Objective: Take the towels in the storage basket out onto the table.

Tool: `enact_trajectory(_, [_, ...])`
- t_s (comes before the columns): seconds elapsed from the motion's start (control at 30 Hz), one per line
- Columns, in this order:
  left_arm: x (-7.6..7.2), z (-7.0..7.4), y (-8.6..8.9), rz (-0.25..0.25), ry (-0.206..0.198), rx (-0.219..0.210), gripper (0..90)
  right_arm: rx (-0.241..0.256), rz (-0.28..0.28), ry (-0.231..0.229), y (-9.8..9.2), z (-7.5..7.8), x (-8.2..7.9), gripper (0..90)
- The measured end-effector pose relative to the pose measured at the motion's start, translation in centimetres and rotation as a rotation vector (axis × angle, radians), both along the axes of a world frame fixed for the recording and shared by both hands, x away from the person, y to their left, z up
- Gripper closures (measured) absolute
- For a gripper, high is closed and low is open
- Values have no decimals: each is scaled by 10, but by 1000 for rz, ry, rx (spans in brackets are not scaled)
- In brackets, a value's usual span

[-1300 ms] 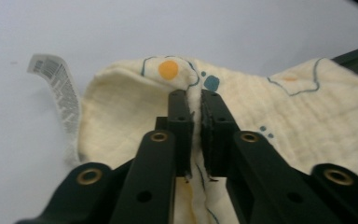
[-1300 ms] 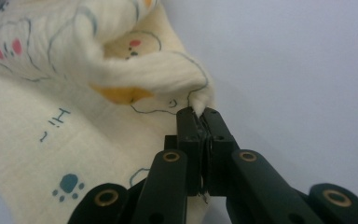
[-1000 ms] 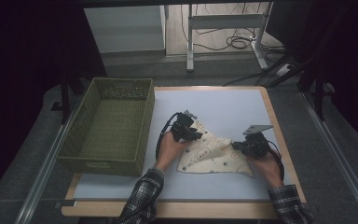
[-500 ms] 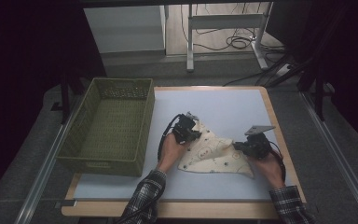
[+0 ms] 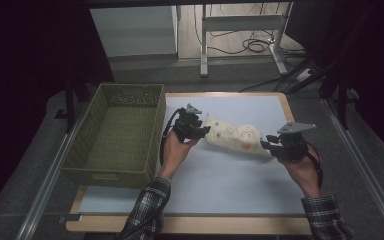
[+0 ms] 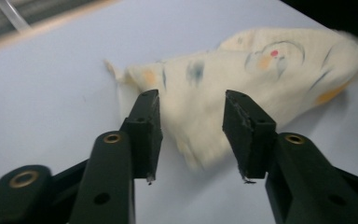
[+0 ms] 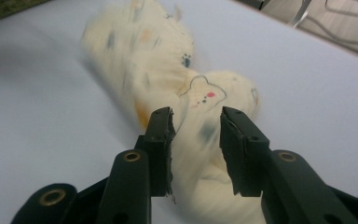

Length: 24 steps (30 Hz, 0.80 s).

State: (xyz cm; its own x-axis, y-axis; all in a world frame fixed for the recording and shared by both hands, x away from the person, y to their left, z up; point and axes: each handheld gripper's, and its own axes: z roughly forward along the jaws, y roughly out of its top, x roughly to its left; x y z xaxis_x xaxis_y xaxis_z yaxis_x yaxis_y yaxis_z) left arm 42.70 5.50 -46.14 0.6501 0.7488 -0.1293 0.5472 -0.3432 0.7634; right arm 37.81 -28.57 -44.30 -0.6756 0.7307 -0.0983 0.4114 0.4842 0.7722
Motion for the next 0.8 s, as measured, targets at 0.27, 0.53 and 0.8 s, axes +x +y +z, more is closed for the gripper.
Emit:
enact_trajectory(0.27, [-8,-26,6,1,45,11,504,39,-55,43,-23,-12,4,631])
enact_trajectory(0.53, [14,-58,-14,16,121,18,462,93,-80,96,-12,-34,30,528])
enact_trajectory(0.8, [6,-66,-18,-37,119,26,862,16,-81,140,2,-62,37,862])
